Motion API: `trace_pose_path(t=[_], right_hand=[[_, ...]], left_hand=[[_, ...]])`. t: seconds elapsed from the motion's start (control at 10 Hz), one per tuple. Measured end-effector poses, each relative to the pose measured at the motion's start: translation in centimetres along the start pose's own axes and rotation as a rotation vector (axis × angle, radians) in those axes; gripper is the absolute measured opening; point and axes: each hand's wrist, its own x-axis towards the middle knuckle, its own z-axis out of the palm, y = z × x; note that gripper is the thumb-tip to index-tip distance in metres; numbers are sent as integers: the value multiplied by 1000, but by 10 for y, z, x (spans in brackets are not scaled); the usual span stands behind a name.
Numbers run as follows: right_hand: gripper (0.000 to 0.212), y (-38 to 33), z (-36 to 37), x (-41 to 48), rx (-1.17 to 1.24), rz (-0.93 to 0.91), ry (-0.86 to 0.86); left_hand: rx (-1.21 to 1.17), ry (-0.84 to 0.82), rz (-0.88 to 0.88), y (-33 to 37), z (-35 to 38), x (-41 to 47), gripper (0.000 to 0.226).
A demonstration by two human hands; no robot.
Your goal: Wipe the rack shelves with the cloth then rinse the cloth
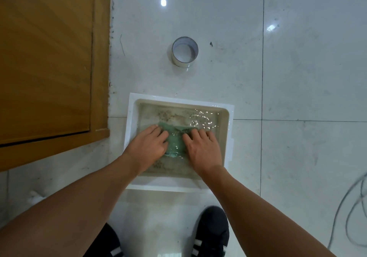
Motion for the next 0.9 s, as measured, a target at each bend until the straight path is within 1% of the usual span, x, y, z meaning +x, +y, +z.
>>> trace_pose_path(t=[0.1, 0.3, 0.4, 0.5, 0.6, 0.7, 0.8, 0.9], right_hand=[[27, 0, -3, 1, -32, -30, -34], [25, 0, -10, 2, -62, -46, -103], [20, 0, -15, -5, -36, -18, -120], [20, 0, -26, -14, -2, -28, -123], [41, -1, -50, -25, 48, -40, -223], [46, -5, -72, -32, 87, -10, -290], [49, -9, -100, -39, 151, 41, -380], [52, -10, -130, -48, 164, 23, -423]], left_hand=[[16, -54, -19, 3, -6, 2, 28], [119, -156, -60, 14, -24, 4, 35], [54, -216, -87, 15, -32, -2, 41], [-8, -222, -99, 12, -42, -11, 42], [-122, -223, -177, 13, -60, -24, 38], [-282, -178, -289, 19, -75, -34, 35], [-509, -163, -481, 32, -102, -46, 45], [-604, -197, -570, 42, -131, -57, 49]])
